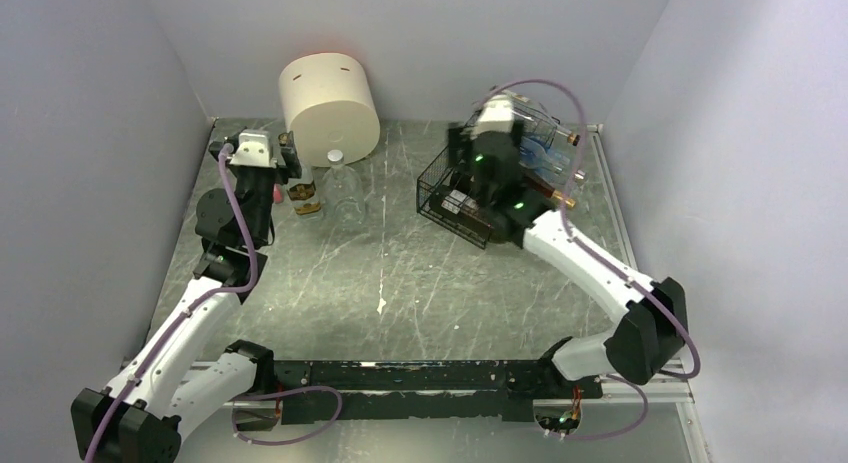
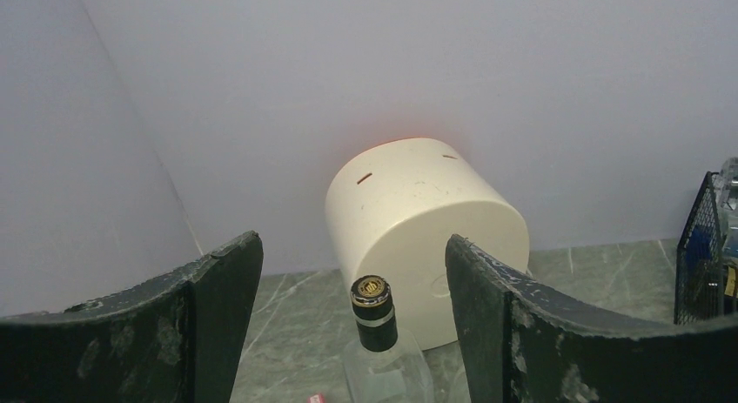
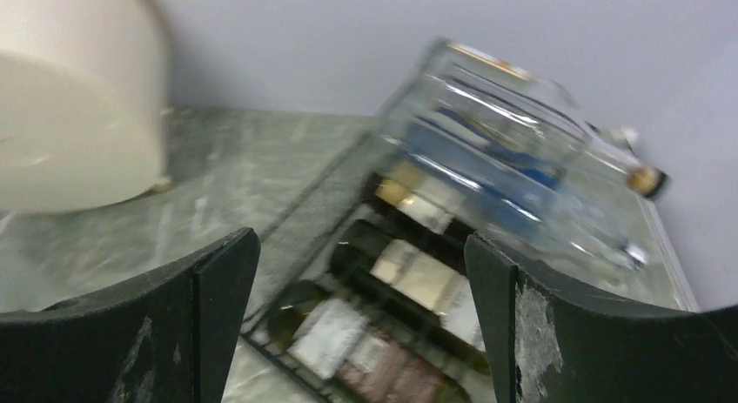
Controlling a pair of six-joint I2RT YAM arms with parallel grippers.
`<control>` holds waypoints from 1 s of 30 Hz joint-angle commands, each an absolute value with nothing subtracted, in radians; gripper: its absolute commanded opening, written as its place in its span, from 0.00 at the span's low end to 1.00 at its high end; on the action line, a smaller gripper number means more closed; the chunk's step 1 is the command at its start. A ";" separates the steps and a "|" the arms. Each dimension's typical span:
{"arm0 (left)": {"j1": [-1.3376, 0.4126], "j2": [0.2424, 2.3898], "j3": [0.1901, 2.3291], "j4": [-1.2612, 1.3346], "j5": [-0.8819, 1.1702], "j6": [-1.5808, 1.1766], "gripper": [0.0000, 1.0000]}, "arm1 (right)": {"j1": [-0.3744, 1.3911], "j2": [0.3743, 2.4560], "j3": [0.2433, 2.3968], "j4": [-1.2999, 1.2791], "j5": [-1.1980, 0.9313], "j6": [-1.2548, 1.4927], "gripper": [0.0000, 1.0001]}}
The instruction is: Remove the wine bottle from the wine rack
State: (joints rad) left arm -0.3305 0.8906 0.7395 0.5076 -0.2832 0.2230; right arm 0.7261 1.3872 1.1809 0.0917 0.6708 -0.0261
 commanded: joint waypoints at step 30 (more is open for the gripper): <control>-0.425 0.924 0.758 0.530 -0.309 0.282 0.78 | -0.242 1.644 0.744 0.704 -0.236 1.357 0.83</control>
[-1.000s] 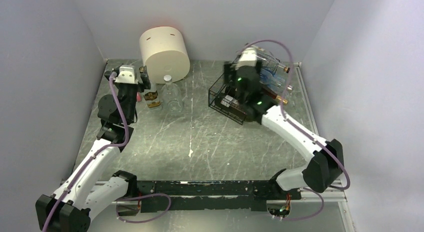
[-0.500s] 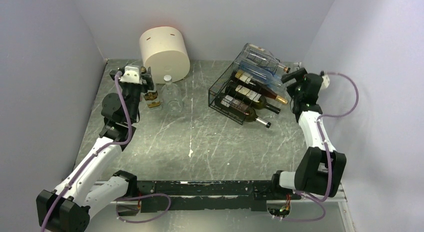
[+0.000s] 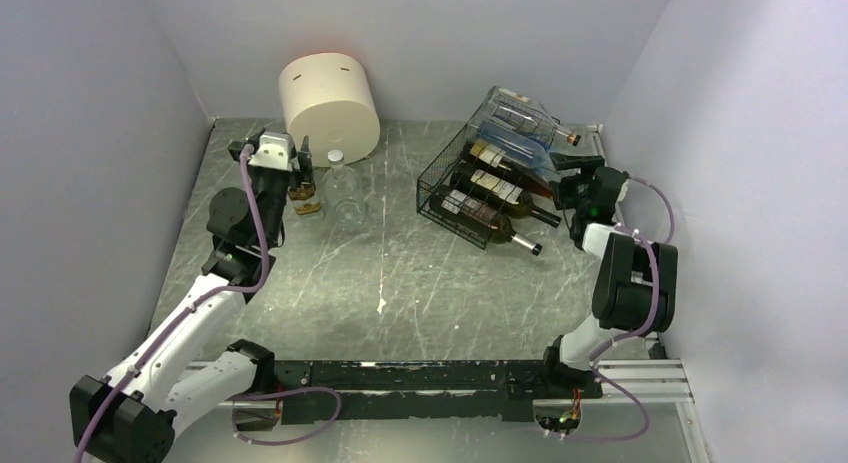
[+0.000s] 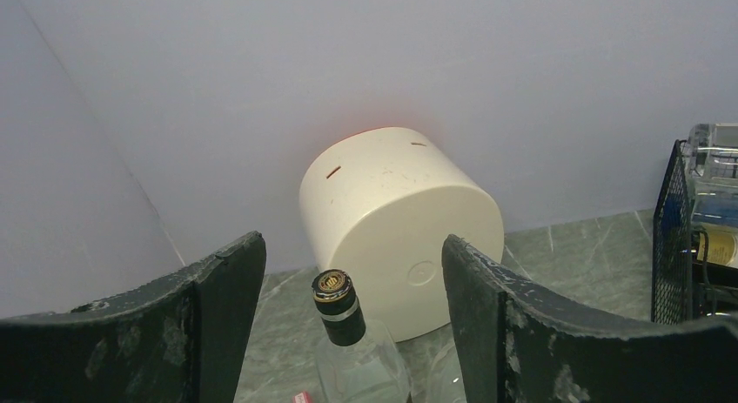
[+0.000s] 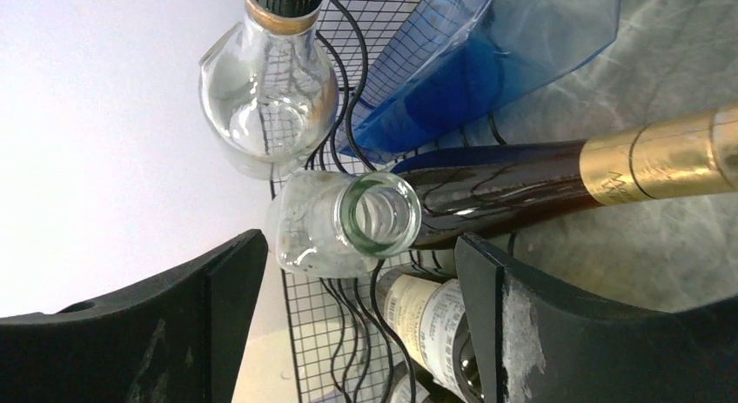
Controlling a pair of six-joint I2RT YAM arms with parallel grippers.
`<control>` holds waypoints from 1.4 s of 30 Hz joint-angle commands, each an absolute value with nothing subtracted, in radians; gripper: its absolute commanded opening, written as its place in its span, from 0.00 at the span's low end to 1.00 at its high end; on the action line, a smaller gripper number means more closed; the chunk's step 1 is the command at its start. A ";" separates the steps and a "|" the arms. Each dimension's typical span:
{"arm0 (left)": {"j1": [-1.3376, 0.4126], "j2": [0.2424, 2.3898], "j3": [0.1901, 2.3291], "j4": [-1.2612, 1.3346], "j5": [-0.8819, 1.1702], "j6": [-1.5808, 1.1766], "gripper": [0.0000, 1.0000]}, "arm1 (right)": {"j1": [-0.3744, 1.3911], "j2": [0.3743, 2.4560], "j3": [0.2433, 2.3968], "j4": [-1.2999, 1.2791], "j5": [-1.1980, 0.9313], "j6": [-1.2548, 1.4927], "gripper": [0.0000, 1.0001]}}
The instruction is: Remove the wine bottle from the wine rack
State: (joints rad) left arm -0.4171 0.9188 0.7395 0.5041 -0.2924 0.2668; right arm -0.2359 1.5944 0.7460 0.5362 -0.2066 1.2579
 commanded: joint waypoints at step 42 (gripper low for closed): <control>-0.425 0.935 0.763 0.524 -0.296 0.283 0.78 | -0.193 1.852 0.709 1.228 -0.235 1.722 0.00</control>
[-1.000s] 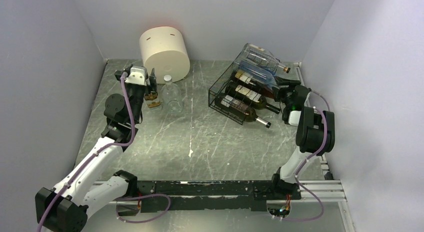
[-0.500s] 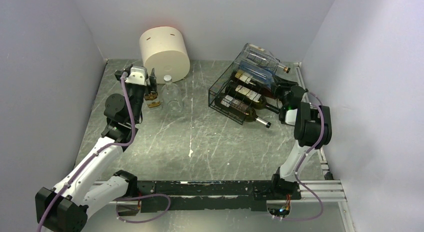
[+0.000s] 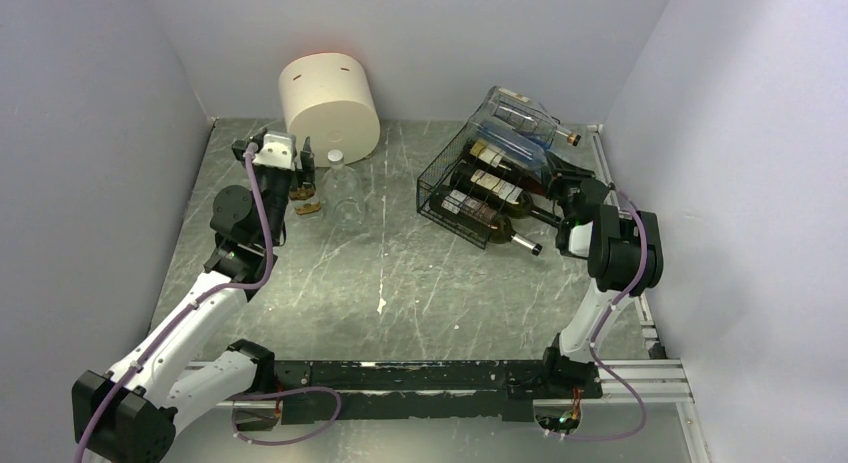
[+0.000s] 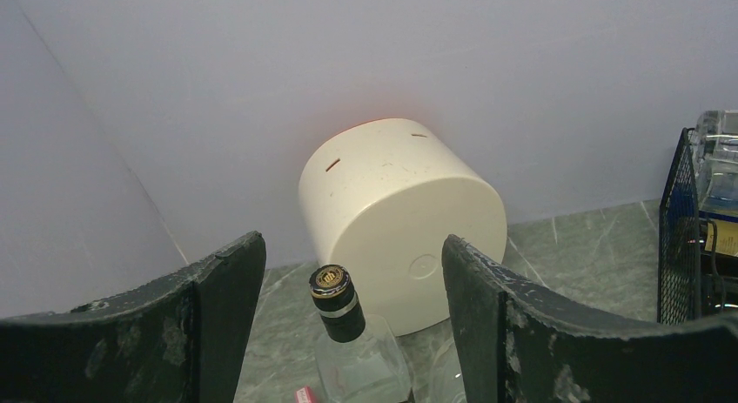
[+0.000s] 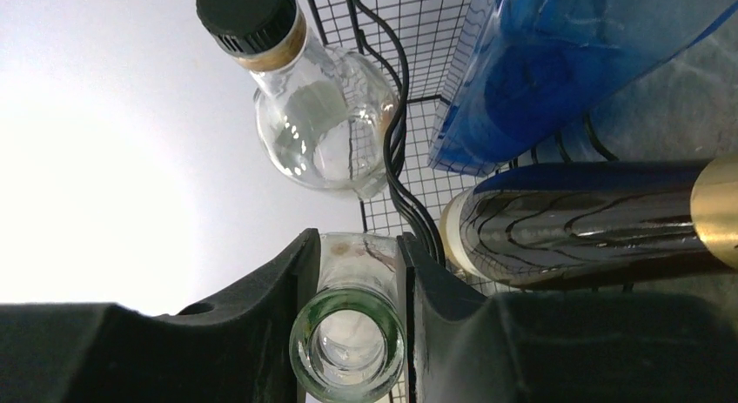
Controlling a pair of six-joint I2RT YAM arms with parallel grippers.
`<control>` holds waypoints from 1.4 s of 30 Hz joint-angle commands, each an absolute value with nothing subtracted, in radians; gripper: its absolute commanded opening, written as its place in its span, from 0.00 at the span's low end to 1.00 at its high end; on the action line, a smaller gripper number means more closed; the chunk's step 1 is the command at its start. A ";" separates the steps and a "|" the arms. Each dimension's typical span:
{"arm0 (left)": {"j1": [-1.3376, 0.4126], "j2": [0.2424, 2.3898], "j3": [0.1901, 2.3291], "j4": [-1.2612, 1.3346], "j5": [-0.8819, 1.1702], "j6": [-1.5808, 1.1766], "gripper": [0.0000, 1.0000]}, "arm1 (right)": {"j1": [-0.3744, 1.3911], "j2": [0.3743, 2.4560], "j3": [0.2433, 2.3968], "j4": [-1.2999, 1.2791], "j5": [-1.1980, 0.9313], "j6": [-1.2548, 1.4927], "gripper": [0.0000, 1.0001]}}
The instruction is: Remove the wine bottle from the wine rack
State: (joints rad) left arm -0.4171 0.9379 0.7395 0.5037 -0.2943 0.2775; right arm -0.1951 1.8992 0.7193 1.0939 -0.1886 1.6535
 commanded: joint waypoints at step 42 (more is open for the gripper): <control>-0.429 0.870 0.763 0.526 -0.312 0.270 0.80 | 0.170 1.488 1.060 0.485 -0.267 1.381 0.00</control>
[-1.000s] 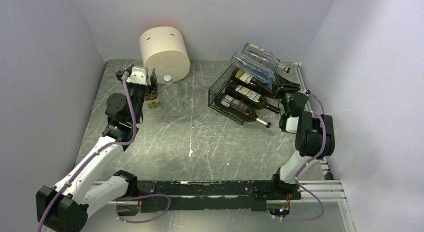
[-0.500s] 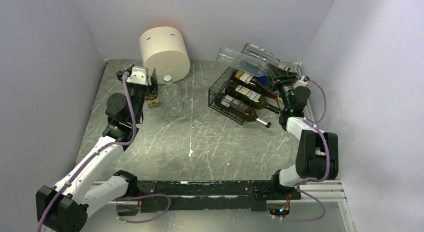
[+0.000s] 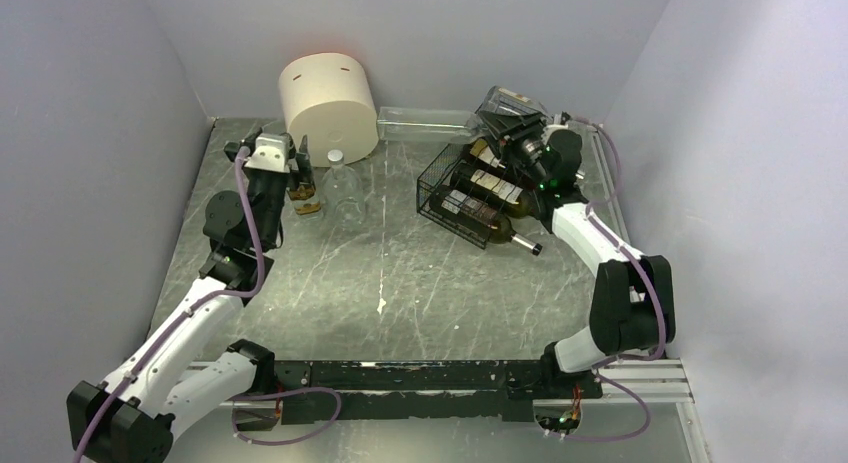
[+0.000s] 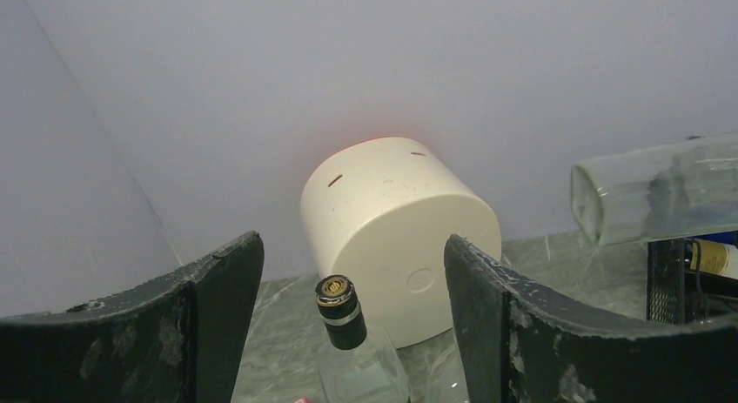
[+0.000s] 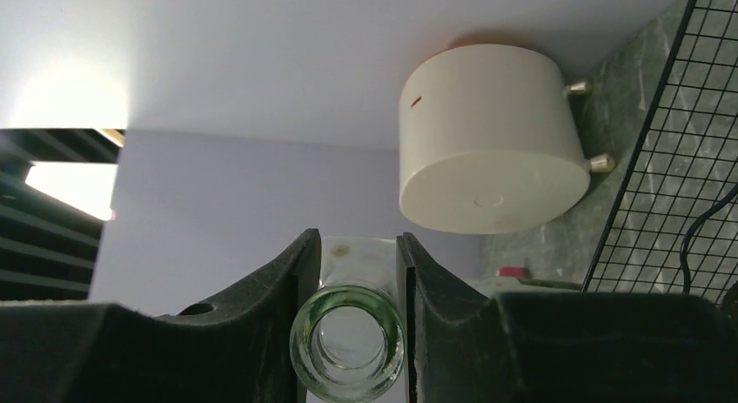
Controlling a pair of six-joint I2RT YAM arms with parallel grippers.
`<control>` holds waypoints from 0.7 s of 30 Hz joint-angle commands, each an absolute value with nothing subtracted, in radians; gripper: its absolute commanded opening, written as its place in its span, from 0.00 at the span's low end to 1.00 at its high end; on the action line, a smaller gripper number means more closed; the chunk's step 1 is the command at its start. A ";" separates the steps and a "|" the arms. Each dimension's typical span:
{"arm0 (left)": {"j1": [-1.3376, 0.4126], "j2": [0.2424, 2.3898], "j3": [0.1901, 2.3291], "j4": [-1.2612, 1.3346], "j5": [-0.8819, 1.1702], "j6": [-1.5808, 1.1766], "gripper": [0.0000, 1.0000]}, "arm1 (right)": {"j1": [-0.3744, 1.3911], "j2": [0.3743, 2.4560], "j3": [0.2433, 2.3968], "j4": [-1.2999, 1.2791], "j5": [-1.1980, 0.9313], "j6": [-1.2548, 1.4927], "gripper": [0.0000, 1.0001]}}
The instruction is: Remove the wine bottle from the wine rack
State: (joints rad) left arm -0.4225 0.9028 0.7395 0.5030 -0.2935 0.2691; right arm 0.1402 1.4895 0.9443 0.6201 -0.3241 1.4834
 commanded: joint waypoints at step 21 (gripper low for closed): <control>-0.429 0.824 0.745 0.561 -0.348 0.296 0.81 | 0.559 1.675 1.572 0.038 0.319 0.502 0.00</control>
